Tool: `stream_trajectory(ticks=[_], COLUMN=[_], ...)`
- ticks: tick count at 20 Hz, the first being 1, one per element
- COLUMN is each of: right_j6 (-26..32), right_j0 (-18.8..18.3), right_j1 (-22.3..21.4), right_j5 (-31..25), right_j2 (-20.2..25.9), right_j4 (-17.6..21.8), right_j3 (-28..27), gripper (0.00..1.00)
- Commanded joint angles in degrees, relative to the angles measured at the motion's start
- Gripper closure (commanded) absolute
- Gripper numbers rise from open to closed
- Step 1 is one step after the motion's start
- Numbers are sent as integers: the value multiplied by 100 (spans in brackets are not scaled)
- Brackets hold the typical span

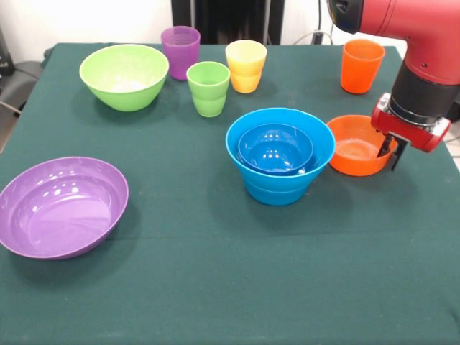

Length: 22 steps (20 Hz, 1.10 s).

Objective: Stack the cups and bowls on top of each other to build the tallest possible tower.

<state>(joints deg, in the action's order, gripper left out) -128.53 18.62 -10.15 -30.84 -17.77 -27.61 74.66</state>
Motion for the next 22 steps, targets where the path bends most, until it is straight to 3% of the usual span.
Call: stream_trajectory(ticks=[1, 11, 22], right_j6=[-1148, -1091, -936], right_j0=[111, 128, 19], right_j1=[342, -685, -1191], right_j5=[300, -120, -432], right_j2=[444, 543, 651], right_j4=[-92, -195, -198], right_j3=[-84, 702, 1039], gripper=[100, 100, 100])
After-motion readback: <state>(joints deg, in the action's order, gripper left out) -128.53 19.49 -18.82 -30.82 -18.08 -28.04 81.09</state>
